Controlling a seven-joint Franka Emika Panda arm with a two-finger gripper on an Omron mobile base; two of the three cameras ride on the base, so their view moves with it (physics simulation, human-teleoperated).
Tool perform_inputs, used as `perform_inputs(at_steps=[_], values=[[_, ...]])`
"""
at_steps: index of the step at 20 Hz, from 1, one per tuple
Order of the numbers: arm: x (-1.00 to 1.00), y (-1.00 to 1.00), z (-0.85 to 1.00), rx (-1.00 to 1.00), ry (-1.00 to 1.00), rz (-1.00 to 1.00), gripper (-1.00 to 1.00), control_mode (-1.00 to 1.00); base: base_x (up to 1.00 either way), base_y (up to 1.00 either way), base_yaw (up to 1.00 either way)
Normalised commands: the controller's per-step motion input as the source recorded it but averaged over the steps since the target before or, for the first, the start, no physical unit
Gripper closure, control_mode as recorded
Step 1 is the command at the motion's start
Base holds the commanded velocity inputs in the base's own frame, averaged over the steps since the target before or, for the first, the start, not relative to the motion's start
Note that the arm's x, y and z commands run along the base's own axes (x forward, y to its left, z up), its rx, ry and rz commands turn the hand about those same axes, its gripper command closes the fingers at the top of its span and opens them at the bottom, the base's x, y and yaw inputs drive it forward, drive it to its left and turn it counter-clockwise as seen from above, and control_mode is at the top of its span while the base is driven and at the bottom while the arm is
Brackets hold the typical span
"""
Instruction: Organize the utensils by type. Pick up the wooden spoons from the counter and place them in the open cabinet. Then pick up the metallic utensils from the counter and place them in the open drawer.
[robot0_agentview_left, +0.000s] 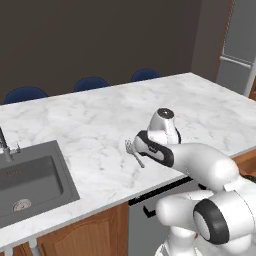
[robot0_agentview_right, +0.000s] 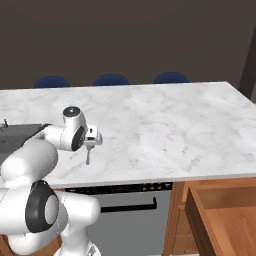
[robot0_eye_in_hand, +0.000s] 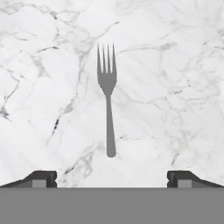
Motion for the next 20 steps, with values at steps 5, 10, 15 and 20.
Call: perform_inputs(at_steps=[5, 10, 15, 20], values=[[0.29, 0.16, -0.24, 0.00, 0.01, 0.00, -1.00, -1.00, 0.00, 0.00, 0.00], [0.22, 0.00, -0.21, 0.00, 0.04, 0.00, -1.00, -1.00, 0.00, 0.00, 0.00], [0.31, 0.00, -0.31, 0.00, 0.04, 0.00, -1.00, -1.00, 0.00, 0.00, 0.00], [0.32, 0.04, -0.29, 0.00, 0.10, 0.00, -1.00, -1.00, 0.00, 0.00, 0.00]])
